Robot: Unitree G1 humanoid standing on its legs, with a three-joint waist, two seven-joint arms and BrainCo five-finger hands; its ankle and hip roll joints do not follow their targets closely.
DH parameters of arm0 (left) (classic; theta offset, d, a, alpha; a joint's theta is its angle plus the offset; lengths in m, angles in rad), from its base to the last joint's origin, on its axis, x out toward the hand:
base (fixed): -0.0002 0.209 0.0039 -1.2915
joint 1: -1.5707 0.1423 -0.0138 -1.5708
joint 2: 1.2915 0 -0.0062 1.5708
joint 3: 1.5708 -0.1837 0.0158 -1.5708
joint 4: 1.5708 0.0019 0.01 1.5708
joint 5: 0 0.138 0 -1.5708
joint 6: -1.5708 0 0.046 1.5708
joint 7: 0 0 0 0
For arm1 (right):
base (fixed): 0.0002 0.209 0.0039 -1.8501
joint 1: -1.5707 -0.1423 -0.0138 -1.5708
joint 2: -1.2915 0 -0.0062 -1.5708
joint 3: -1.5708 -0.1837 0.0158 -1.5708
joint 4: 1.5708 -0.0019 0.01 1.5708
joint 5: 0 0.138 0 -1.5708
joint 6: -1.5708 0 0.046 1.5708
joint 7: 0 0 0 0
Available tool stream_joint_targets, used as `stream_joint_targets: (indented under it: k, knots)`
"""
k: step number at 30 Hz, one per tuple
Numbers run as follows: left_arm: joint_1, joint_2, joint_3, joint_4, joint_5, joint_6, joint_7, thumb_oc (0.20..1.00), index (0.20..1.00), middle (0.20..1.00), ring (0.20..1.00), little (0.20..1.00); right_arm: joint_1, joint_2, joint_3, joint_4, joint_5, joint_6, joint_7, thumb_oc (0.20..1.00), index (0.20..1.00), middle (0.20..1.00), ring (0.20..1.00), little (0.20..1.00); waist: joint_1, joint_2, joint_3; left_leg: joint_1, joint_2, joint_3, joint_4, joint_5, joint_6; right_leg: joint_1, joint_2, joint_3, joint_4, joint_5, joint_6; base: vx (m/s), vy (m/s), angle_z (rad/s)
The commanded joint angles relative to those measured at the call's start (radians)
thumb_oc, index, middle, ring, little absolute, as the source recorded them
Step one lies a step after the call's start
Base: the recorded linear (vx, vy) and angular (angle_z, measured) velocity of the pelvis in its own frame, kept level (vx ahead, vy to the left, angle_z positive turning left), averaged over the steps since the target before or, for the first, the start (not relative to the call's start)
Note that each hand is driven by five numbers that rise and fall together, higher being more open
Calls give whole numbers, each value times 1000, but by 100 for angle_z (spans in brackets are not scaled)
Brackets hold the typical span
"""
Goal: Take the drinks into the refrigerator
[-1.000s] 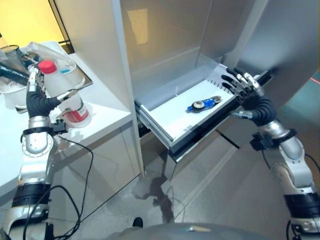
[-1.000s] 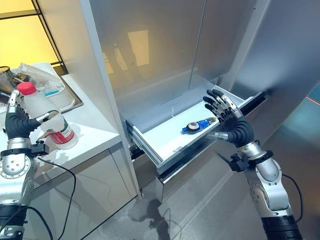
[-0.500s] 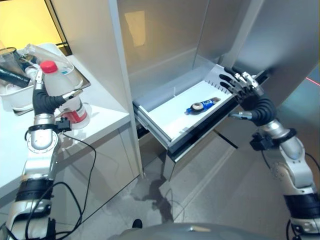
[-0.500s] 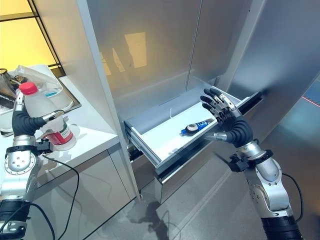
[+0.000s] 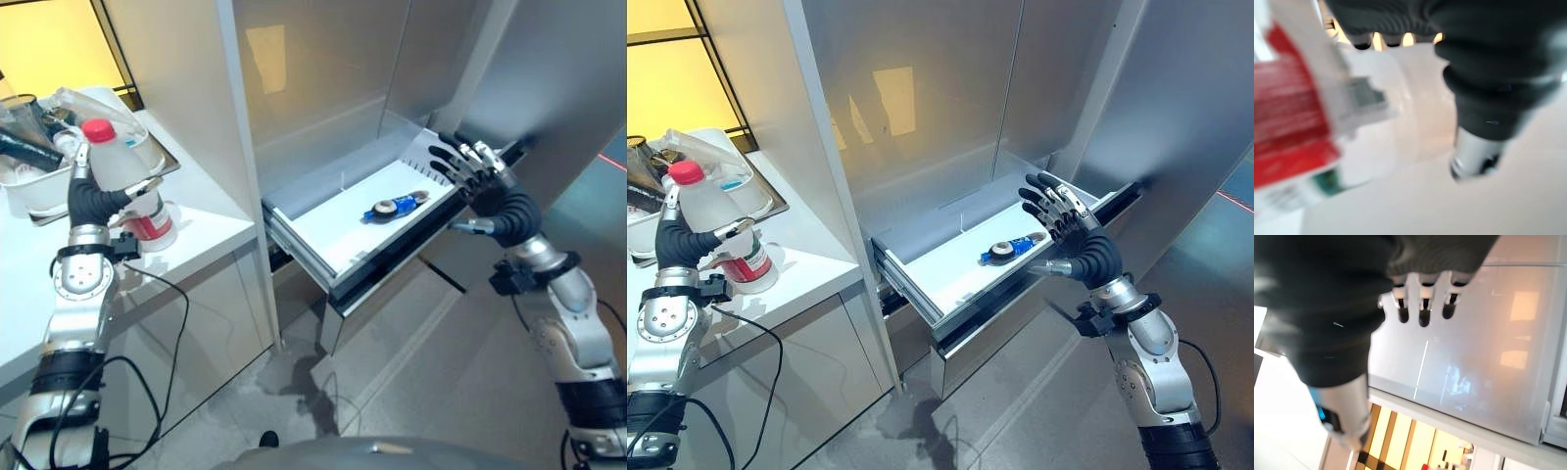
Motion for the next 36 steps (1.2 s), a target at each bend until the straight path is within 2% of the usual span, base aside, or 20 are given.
stream_joint_targets:
  k: [1, 8, 16, 20, 26, 28, 32, 34, 35, 36]
  knots:
    - [-72, 52, -12, 60, 0, -16, -14, 200, 200, 200, 200, 200, -45, -6, -15, -69, 37, -28, 3, 1000, 1000, 1000, 1000, 1000, -11, -5, -28, 63, -25, 12, 13, -148, 66, 14, -14, -2, 63, -93, 21, 0, 0, 0]
    - [-71, 47, -8, 59, -21, -18, -21, 200, 200, 200, 200, 200, -46, -3, -17, -72, 40, -26, 7, 1000, 1000, 1000, 1000, 1000, -9, -6, -27, 61, -25, 10, 12, -147, 66, 13, -12, -6, 66, -95, 20, 0, 0, 0]
    - [-68, 26, -5, 45, -110, -36, -49, 200, 200, 200, 200, 200, -47, 0, -14, -62, 33, -30, 5, 1000, 1000, 1000, 1000, 1000, -8, -6, -27, 58, -28, 5, 11, -142, 65, 17, -13, -14, 62, -92, 19, 0, 0, 0]
    - [-73, 1, -7, -3, -257, -67, -103, 200, 200, 200, 200, 200, -56, -13, -6, -18, -11, -35, -14, 1000, 1000, 1000, 1000, 1000, -6, -6, -23, 53, -29, 2, 11, -139, 65, 16, -14, -17, 62, -92, 19, 0, 0, 0]
    - [-63, -21, -12, -75, -372, -76, -156, 200, 200, 200, 200, 200, -92, -34, 5, 83, -81, -45, -68, 1000, 1000, 1000, 1000, 1000, 0, -5, -20, 49, -30, -2, 10, -134, 64, 18, -14, -21, 57, -88, 19, 0, 0, 0]
    - [-56, -26, -20, -140, -444, -74, -198, 200, 200, 200, 200, 200, -107, -55, 26, 160, -89, -23, -72, 1000, 1000, 1000, 1000, 1000, 7, -8, -19, 48, -31, -3, 10, -133, 63, 18, -16, -23, 55, -85, 18, 0, 0, 0]
    - [-35, 6, -29, -233, -528, -49, -294, 200, 200, 200, 200, 200, -151, -118, 49, 235, -101, -9, -68, 1000, 1000, 1000, 1000, 1000, 18, -8, -17, 48, -32, -6, 10, -132, 63, 21, -16, -27, 54, -83, 19, -2, -1, 1]
    - [-27, 57, -51, -302, -547, -32, -343, 200, 200, 200, 200, 200, -190, -160, 65, 264, -101, -4, -64, 1000, 1000, 1000, 1000, 1000, 24, -9, -15, 46, -33, -11, 11, -130, 63, 24, -17, -30, 54, -82, 20, -9, -9, 8]
    - [-32, 101, -74, -342, -574, -22, -374, 200, 200, 200, 200, 200, -233, -201, 110, 288, -70, 14, -37, 1000, 1000, 1000, 1000, 1000, 29, -11, -14, 46, -34, -14, 11, -128, 62, 24, -16, -31, 55, -81, 20, -10, -9, 8]
    - [-32, 101, -72, -341, -576, -22, -375, 200, 200, 200, 200, 200, -237, -202, 113, 291, -69, 13, -36, 1000, 1000, 1000, 1000, 1000, 28, -10, -14, 46, -34, -14, 11, -128, 62, 24, -16, -32, 55, -81, 20, -17, -10, 8]
